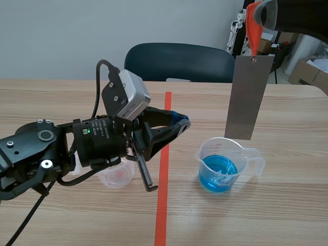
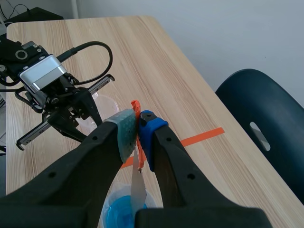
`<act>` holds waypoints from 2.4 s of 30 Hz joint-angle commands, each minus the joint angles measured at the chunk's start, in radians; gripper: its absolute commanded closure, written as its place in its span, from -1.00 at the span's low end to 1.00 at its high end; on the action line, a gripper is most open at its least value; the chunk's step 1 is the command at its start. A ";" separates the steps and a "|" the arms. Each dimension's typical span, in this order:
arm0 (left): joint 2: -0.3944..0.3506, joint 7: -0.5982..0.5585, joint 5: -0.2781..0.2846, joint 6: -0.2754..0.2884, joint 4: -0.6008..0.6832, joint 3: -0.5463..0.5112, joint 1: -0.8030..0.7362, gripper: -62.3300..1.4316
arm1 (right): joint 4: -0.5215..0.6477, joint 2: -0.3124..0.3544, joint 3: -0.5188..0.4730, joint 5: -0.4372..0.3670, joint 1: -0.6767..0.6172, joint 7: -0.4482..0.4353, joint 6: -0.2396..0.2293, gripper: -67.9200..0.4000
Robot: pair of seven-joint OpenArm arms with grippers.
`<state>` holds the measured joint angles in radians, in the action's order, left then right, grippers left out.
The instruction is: Do the redox reaction experiment. move the plate over the blue solution
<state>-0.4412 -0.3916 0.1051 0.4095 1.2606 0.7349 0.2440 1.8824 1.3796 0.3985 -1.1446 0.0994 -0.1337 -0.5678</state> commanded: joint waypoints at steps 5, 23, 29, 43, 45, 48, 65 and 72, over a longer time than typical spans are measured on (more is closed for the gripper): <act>0.035 -0.011 0.011 0.013 -0.038 0.006 0.023 0.87 | 0.002 0.005 -0.006 -0.011 0.011 -0.019 0.003 0.98; 0.075 0.048 0.010 0.078 -0.052 0.007 0.052 0.87 | 0.002 0.005 -0.006 -0.011 0.011 -0.019 0.003 0.98; 0.081 0.064 0.010 0.084 -0.052 0.007 0.053 0.87 | 0.002 0.005 -0.006 -0.011 0.011 -0.019 0.003 0.98; 0.081 0.107 0.011 0.092 -0.052 0.030 0.062 0.87 | 0.002 0.005 -0.006 -0.011 0.011 -0.019 0.003 0.98; 0.081 0.117 0.011 0.092 -0.052 0.038 0.062 0.87 | 0.002 0.005 -0.006 -0.011 0.011 -0.019 0.003 0.98; 0.084 0.127 0.011 0.092 -0.054 0.039 0.062 0.87 | 0.002 0.005 -0.006 -0.011 0.011 -0.019 0.003 0.98; 0.084 0.127 0.011 0.092 -0.054 0.039 0.062 0.87 | 0.002 0.005 -0.006 -0.011 0.011 -0.019 0.003 0.98; 0.084 0.127 0.011 0.091 -0.054 0.039 0.062 0.87 | 0.002 0.005 -0.006 -0.011 0.011 -0.019 0.003 0.98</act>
<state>-0.3683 -0.2543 0.1051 0.5014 1.1950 0.7784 0.2966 1.8824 1.3796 0.3985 -1.1446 0.0994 -0.1341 -0.5682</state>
